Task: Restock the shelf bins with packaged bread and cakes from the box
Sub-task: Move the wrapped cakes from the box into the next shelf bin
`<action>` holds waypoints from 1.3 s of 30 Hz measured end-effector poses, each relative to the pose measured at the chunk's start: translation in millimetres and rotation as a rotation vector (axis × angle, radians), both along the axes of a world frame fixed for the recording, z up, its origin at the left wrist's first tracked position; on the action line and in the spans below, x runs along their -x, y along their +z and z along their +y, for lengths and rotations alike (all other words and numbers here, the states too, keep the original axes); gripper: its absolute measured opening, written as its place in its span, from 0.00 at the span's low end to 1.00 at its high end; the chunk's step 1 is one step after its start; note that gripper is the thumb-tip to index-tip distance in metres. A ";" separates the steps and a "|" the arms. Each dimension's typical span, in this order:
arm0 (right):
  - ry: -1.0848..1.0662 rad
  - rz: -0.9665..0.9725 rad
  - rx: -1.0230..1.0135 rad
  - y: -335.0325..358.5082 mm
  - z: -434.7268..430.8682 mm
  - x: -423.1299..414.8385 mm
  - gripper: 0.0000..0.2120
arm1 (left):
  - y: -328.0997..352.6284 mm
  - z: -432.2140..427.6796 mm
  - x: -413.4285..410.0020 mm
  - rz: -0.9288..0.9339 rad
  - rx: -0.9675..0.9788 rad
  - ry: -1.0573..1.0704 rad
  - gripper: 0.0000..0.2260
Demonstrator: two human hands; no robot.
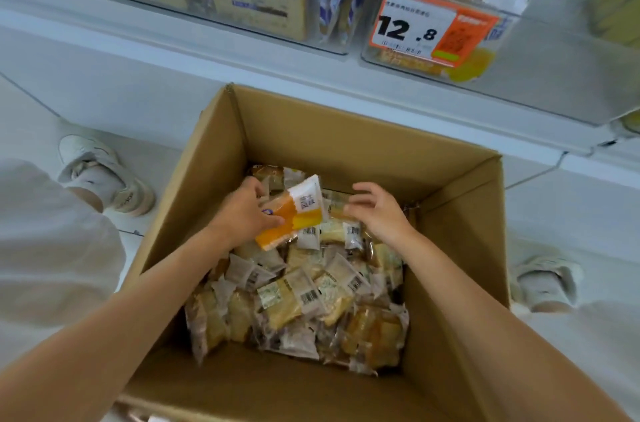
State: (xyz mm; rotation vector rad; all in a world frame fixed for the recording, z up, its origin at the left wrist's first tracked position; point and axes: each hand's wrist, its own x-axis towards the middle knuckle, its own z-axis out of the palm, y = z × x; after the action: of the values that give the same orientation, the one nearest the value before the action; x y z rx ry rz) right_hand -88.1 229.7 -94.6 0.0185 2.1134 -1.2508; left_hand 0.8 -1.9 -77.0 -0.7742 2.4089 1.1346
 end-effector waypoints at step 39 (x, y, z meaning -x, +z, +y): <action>0.303 0.411 -0.083 172.8 26.7 -4.6 0.10 | 103.6 63.5 0.6 0.334 -0.598 0.013 0.23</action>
State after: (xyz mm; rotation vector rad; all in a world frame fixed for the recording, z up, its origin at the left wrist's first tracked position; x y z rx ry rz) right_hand -83.6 256.4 78.2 -0.5450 2.3976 -1.0487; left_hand 0.3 61.7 26.5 -0.4242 2.1002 1.9837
